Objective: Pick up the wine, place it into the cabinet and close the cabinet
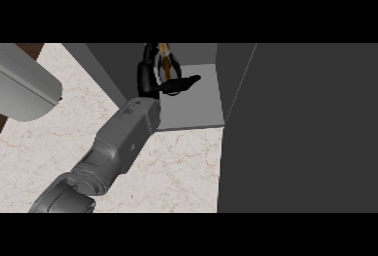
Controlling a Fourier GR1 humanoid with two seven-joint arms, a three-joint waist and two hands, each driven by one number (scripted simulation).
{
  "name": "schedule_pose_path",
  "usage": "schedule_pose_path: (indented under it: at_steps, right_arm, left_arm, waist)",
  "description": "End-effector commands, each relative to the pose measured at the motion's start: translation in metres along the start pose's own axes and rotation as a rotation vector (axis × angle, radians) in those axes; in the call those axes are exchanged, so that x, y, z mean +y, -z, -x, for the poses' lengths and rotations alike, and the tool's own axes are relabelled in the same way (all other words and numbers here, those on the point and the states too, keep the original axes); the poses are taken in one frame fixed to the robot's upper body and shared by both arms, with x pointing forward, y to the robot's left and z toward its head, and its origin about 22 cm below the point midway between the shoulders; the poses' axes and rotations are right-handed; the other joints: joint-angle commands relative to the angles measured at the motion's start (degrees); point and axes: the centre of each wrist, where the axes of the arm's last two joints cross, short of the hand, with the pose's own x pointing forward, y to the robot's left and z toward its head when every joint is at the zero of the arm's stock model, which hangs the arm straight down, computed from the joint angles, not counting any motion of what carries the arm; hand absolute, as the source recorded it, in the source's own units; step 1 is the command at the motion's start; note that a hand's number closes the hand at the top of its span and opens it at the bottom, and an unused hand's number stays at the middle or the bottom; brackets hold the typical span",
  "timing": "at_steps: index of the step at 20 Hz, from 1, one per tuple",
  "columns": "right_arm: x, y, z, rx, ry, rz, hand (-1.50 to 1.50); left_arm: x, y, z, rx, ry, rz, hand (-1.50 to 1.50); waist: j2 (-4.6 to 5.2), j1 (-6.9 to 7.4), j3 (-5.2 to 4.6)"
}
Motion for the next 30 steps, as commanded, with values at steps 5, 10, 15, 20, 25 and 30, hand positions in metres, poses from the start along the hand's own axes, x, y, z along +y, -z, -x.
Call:
schedule_pose_path:
  at_steps: [5,10,15,20,25,30]
  right_arm:
    - [-0.006,-0.021,-0.005,-0.018,0.007,-0.018,-1.5]
    - [0.0,-0.008,-0.01,-0.031,0.012,-0.017,-1.5]
    - [0.007,-0.003,-0.004,-0.038,0.033,-0.016,-1.5]
    - [0.005,-0.012,-0.002,-0.019,0.027,-0.028,-1.5]
    - [0.014,-0.013,-0.01,-0.041,0.025,-0.014,-1.5]
    - [0.008,-0.014,0.001,-0.014,0.019,-0.037,-1.5]
  left_arm:
    - [0.017,-0.013,0.022,0.008,0.023,-0.036,-1.5]
    - [0.011,-0.01,0.016,-0.016,-0.006,-0.059,-1.5]
    - [0.022,-0.009,0.021,-0.045,-0.008,-0.018,-1.5]
    - [0.019,-0.012,0.023,-0.044,-0.071,0.04,-1.5]
    - [0.016,-0.019,0.027,-0.033,-0.094,0.077,-1.5]
    - [0.019,-0.023,0.033,-0.024,-0.11,0.079,-1.5]
  waist:
    - [0.26,-0.18,-0.15]
    - [0.59,-0.48,-0.23]
    - [0.57,-0.03,-0.26]
    - [0.23,0.33,-0.22]
    - [0.01,0.5,-0.26]
    - [-0.19,0.44,-0.2]
